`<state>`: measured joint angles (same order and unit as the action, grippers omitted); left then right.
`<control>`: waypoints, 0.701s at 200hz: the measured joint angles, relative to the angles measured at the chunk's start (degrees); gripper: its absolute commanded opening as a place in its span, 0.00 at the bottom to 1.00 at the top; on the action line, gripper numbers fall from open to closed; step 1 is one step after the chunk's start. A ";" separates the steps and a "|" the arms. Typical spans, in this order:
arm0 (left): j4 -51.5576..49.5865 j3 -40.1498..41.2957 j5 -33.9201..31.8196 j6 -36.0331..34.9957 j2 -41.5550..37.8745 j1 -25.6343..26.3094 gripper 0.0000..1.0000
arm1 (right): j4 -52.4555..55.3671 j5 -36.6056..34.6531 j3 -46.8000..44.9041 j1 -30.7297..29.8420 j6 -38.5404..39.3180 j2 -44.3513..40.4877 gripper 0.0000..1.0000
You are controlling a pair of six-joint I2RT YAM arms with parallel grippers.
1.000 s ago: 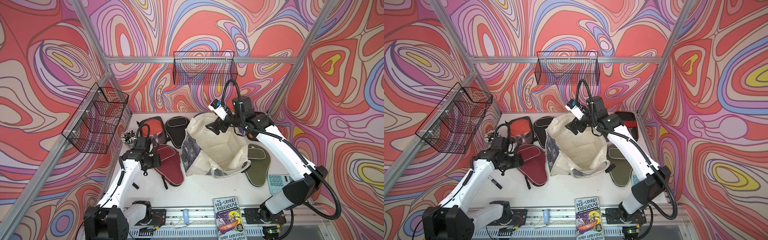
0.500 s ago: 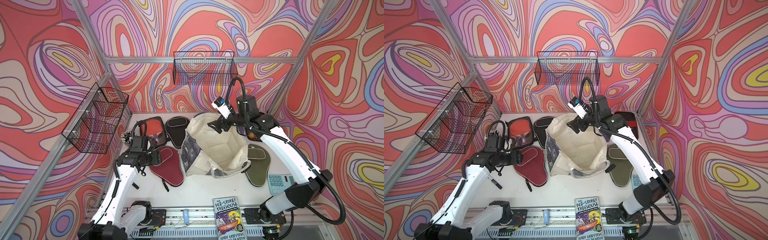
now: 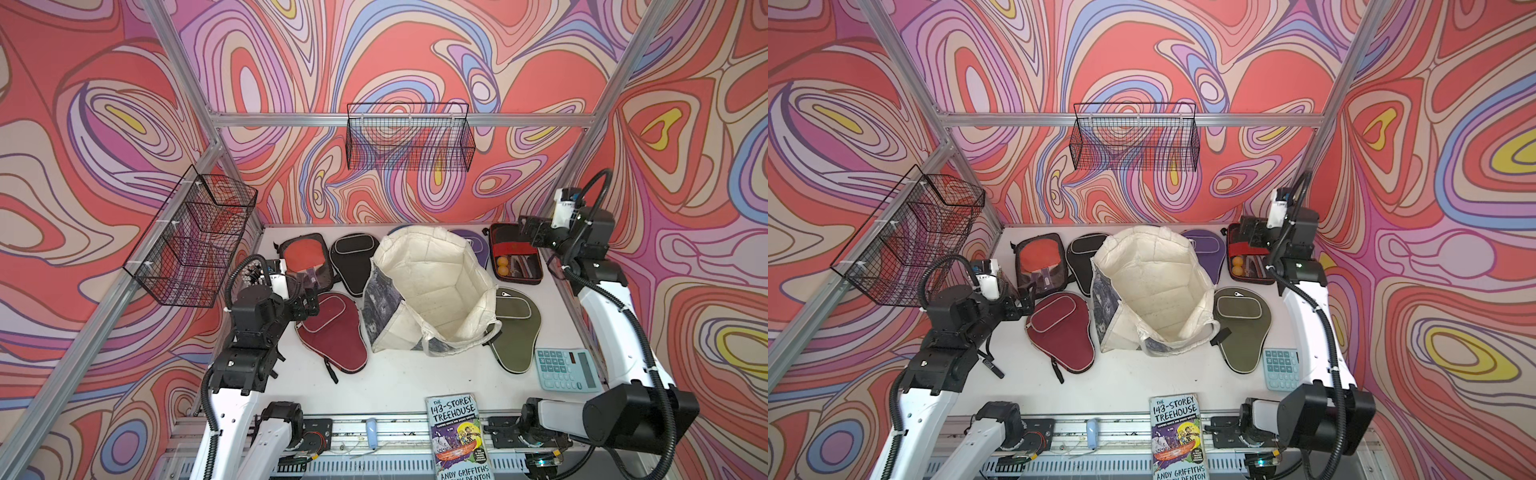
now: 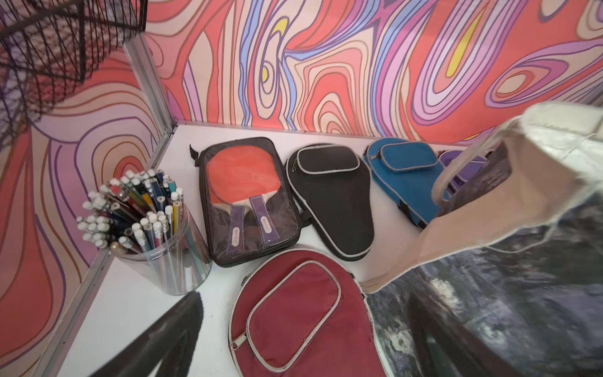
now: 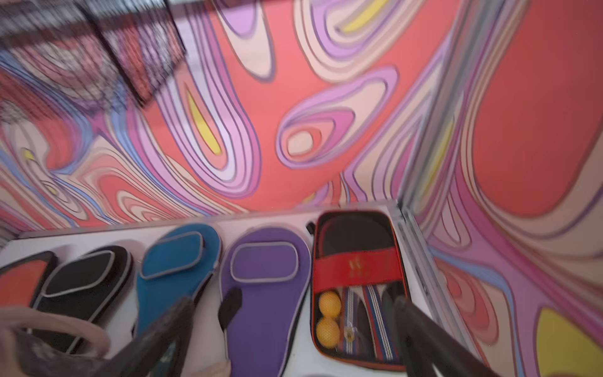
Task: Remove the ping pong set from the canvas bag
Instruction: Reset both arms
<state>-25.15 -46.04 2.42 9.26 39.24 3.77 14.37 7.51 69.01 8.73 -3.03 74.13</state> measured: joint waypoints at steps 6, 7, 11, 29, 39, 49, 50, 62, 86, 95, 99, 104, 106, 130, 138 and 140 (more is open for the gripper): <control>1.14 1.75 -0.44 0.37 0.20 0.00 1.00 | -1.86 -1.49 -3.82 -0.11 -0.39 -0.42 0.98; 1.25 1.97 -0.50 0.39 0.22 0.00 1.00 | -2.10 -1.64 -4.31 -0.13 -0.46 -0.48 0.98; 1.79 2.99 -0.81 0.63 0.33 0.00 1.00 | -3.54 -2.51 -7.19 -0.17 -0.79 -0.74 0.98; 4.39 7.43 -2.16 1.81 1.55 0.00 1.00 | -10.49 -5.03 -18.80 -0.17 -2.19 -1.77 0.98; 6.25 9.92 -3.58 2.58 2.45 0.00 1.00 | -15.50 -5.88 -25.86 -0.17 -3.17 -2.40 0.98; 7.91 12.07 -5.33 3.26 3.15 0.00 1.00 | -20.04 -6.27 -31.95 -0.17 -3.93 -2.97 0.98; 8.07 12.20 -5.49 3.28 3.26 0.00 1.00 | -20.72 -6.34 -32.85 -0.20 -4.04 -3.04 0.98; 10.12 14.36 -8.26 3.91 4.46 0.04 1.00 | -26.86 -6.69 -39.28 -0.50 -4.61 -3.69 0.98; 15.96 18.56 -12.31 4.72 8.07 0.04 1.00 | -38.16 -8.22 -47.78 -2.93 -4.28 -4.13 0.98; 18.53 20.50 -13.53 4.94 9.22 0.04 1.00 | -41.77 -9.01 -49.03 -4.22 -3.89 -3.78 0.98; 19.87 21.40 -14.10 5.03 9.75 0.04 1.00 | -43.69 -9.35 -49.29 -4.87 -3.72 -3.32 0.98; 21.73 22.67 -14.84 5.11 10.34 0.04 1.00 | -45.94 -9.75 -49.44 -5.51 -3.52 -2.67 0.98; 22.21 23.06 -15.06 5.16 10.51 0.04 1.00 | -46.66 -9.86 -49.48 -5.68 -3.48 -2.45 0.98; 30.71 27.54 -17.99 4.52 13.27 0.04 1.00 | -58.07 -11.76 -50.05 -7.69 -2.80 2.71 0.98; 33.46 28.17 -18.67 4.00 14.56 0.04 1.00 | -61.37 -12.37 -50.53 -7.78 -2.64 4.74 0.98; 34.29 28.26 -18.86 3.89 14.95 0.04 1.00 | -61.94 -12.50 -50.64 -7.78 -2.62 5.09 0.98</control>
<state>9.15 -17.78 -16.45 13.15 54.19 3.81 -47.57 -4.99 18.37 0.95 -5.65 79.22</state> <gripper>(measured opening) 0.999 0.982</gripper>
